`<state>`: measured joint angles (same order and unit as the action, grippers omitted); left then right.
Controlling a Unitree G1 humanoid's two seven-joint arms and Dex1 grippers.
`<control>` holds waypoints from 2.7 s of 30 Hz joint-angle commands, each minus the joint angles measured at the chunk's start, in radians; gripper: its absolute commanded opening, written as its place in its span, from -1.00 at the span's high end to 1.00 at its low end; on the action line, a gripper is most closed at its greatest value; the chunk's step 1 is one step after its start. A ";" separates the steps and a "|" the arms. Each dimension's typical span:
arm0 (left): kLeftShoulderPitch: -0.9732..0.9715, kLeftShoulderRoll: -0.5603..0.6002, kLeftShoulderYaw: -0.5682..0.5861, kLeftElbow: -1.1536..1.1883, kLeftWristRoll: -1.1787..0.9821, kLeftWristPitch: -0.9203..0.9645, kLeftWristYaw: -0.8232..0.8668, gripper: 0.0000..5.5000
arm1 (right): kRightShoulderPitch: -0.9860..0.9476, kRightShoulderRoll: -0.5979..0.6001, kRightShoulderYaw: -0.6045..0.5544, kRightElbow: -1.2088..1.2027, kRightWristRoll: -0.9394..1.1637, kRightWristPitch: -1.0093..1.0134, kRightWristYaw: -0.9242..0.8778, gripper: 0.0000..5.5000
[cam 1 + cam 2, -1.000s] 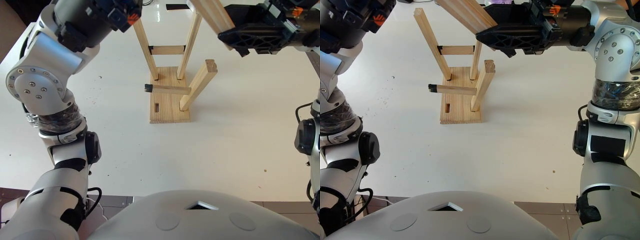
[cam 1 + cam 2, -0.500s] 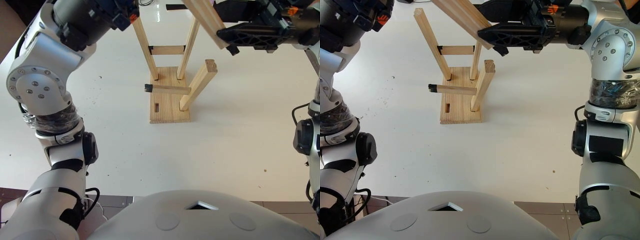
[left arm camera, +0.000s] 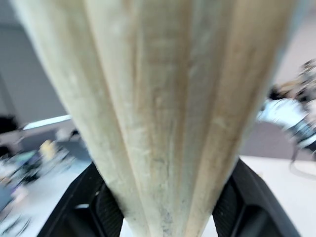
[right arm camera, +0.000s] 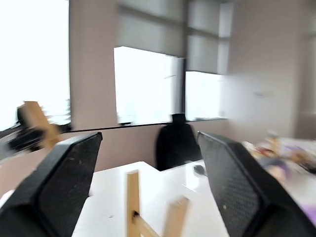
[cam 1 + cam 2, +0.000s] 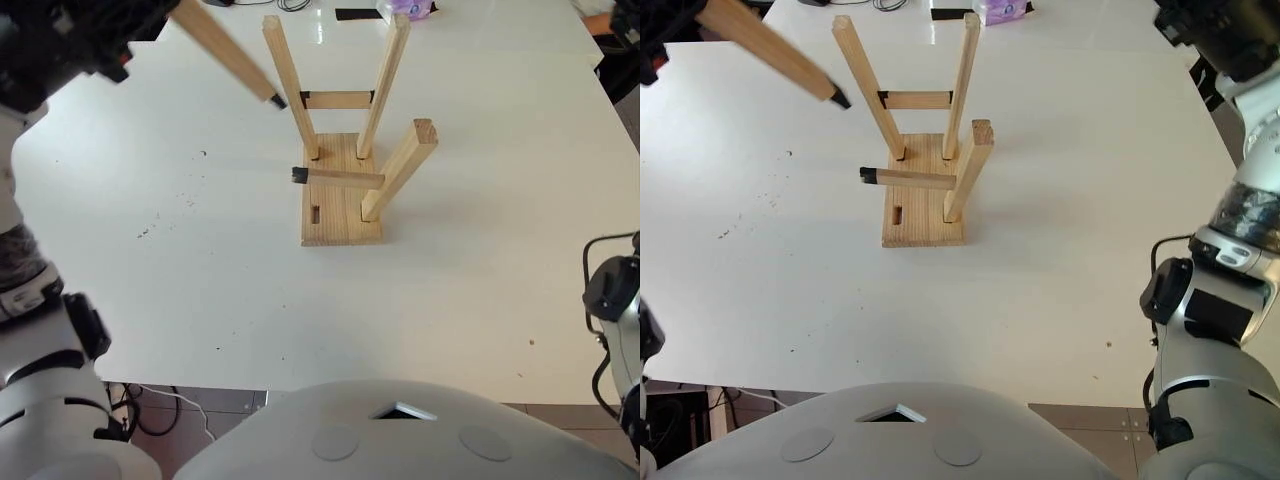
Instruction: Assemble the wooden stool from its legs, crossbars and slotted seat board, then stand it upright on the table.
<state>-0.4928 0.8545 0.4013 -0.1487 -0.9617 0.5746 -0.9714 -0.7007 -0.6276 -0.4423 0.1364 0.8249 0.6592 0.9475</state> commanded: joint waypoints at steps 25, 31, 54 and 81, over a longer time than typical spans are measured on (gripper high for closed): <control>0.421 -0.365 -0.272 -0.047 0.389 -0.368 0.034 0.25 | -0.186 0.047 0.156 0.279 -0.151 -0.150 0.025 -0.30; 0.501 -0.345 -0.306 -0.121 0.361 -0.335 0.009 0.25 | -0.148 0.051 0.148 0.244 -0.144 -0.146 0.011 -0.30; 0.474 -0.372 -0.337 -0.301 0.353 -0.307 0.169 0.25 | -0.059 0.075 0.145 0.156 -0.126 -0.120 -0.043 -0.30; 0.539 -0.295 -0.435 -0.233 0.427 -0.282 0.120 0.26 | 0.049 0.111 0.127 0.017 -0.082 -0.080 -0.105 -0.30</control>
<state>0.0383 0.5074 -0.0106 -0.4245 -0.5637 0.2073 -0.8317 -0.6791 -0.5322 -0.3041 0.1987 0.7258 0.5605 0.8647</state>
